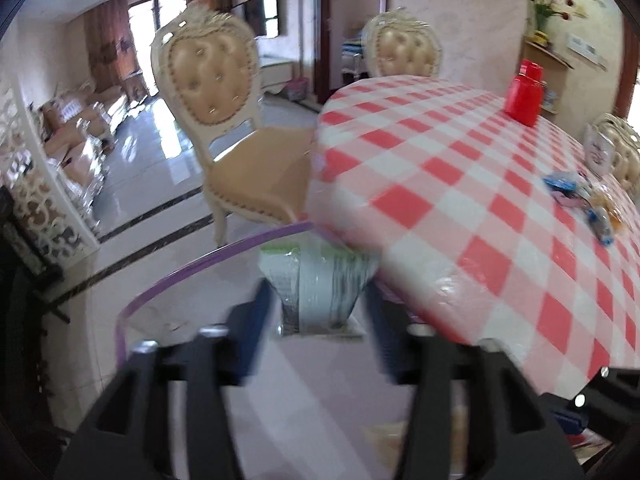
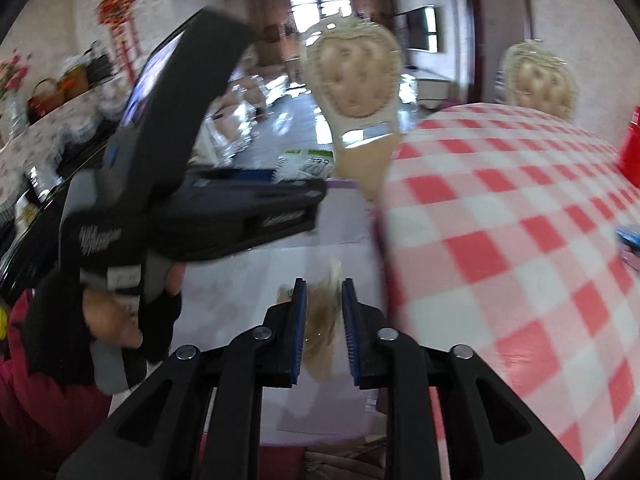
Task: Organize snacks
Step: 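Open both grippers to drop the packets into the clear box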
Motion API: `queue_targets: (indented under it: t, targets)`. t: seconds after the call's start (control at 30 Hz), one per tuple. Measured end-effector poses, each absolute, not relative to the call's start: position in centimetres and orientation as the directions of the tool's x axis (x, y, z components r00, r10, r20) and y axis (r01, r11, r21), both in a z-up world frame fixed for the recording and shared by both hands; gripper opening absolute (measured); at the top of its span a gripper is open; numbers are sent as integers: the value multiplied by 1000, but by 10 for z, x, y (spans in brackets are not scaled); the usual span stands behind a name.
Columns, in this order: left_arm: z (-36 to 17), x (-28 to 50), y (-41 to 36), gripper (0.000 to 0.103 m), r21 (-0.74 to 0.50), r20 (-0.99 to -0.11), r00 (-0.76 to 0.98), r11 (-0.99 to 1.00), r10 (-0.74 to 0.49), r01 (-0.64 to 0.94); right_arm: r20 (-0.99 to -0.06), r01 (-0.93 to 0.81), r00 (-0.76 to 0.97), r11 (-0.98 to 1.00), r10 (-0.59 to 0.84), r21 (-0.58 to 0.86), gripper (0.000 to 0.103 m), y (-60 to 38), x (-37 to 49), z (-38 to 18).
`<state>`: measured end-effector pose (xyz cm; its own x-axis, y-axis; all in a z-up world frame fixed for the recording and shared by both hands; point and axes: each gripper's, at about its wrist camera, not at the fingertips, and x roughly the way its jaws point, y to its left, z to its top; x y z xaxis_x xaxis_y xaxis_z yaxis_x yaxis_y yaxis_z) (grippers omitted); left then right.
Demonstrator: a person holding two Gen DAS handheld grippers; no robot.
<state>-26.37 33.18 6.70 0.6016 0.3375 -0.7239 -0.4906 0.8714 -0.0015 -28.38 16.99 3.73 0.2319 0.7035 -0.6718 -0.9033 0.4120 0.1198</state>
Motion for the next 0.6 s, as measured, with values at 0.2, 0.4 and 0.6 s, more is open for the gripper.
queue_targets:
  t: [0.2,0.4,0.6]
  targets:
    - [98,-296,354,100,-121,-606,679,796,413,-592,-608,-854,294,488,738,179,70,141,-263,47]
    - [109,-281,310,101,-114,-549,742,845,384,-522,-525,-761,457,621,718,188,87,79,-231,54]
    - [105,-234,235,101,-201,-545,816,915,192,-350,-571,-539,621,822,537,186,87,-13,-176,50]
